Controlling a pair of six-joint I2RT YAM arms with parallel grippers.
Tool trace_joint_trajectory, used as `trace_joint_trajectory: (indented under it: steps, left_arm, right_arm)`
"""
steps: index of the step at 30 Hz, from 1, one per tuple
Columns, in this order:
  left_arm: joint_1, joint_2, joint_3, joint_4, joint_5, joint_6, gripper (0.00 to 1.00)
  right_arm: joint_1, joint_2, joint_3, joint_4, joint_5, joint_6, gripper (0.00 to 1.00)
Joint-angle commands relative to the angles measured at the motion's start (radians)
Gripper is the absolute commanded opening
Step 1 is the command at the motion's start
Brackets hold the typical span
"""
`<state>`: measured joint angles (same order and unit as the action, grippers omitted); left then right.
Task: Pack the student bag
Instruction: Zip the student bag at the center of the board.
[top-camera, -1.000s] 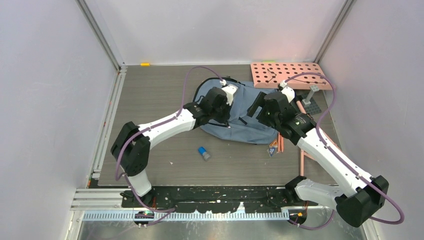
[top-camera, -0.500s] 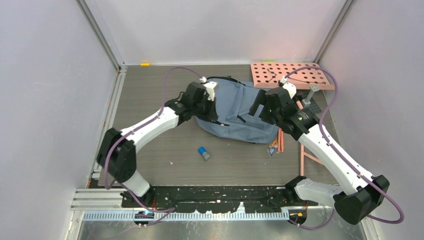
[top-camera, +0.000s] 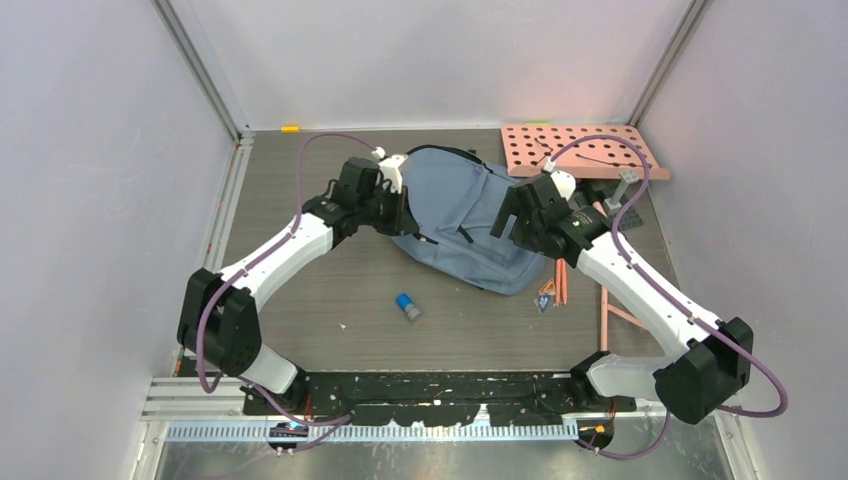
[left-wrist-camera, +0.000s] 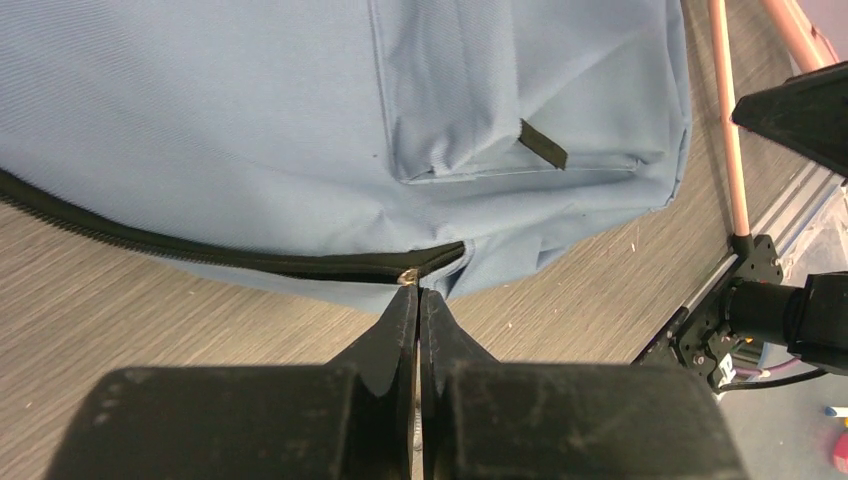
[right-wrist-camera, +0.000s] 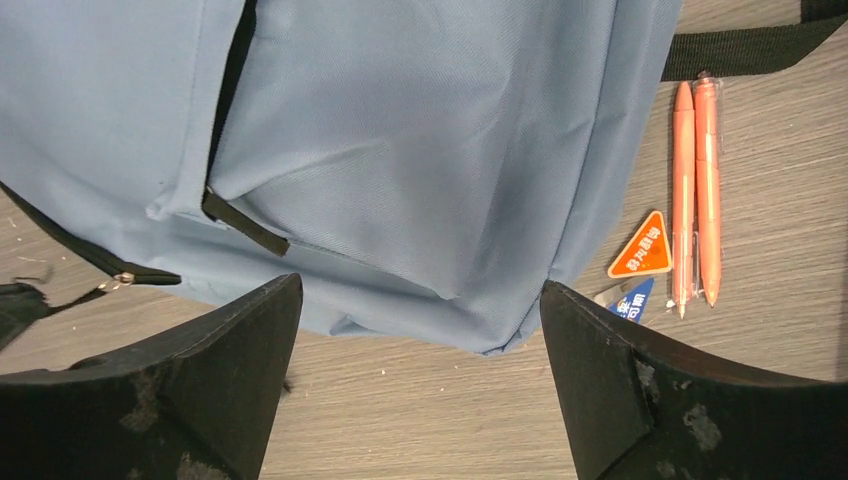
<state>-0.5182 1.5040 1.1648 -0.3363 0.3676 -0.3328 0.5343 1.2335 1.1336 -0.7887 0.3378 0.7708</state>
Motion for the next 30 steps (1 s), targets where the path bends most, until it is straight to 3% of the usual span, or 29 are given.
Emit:
trace_joint_trajectory:
  steps: [1, 8, 14, 16, 18, 20, 22, 30]
  left_arm:
    - [0.051, -0.003, 0.061, 0.027, 0.076, 0.009, 0.0]
    - [0.086, 0.003, 0.074, 0.019, 0.112, 0.011, 0.0]
    - [0.104, 0.01, 0.08, 0.02, 0.117, 0.014, 0.0]
    - [0.112, 0.009, 0.082, 0.021, 0.11, 0.017, 0.0]
    - [0.123, 0.009, 0.084, 0.015, 0.09, 0.025, 0.0]
    - [0.144, 0.01, 0.088, 0.006, 0.064, 0.032, 0.0]
    - [0.177, 0.008, 0.086, 0.014, 0.054, 0.026, 0.0]
    - [0.285, 0.044, 0.114, 0.057, 0.046, 0.031, 0.0]
  right_arm:
    - [-0.004, 0.03, -0.019, 0.036, -0.01, -0.02, 0.93]
    - [-0.017, 0.125, -0.002, 0.033, -0.017, -0.007, 0.85]
    - [-0.031, 0.203, 0.007, 0.033, -0.053, -0.022, 0.71]
    - [-0.037, 0.224, 0.007, 0.042, -0.066, -0.039, 0.59]
    - [-0.042, 0.241, 0.01, 0.049, -0.085, -0.06, 0.3]
    - [-0.044, 0.246, 0.019, 0.044, -0.086, -0.078, 0.11]
    - [-0.045, 0.242, 0.022, 0.035, -0.076, -0.096, 0.02]
    - [-0.045, 0.195, 0.002, 0.029, -0.075, -0.184, 0.01]
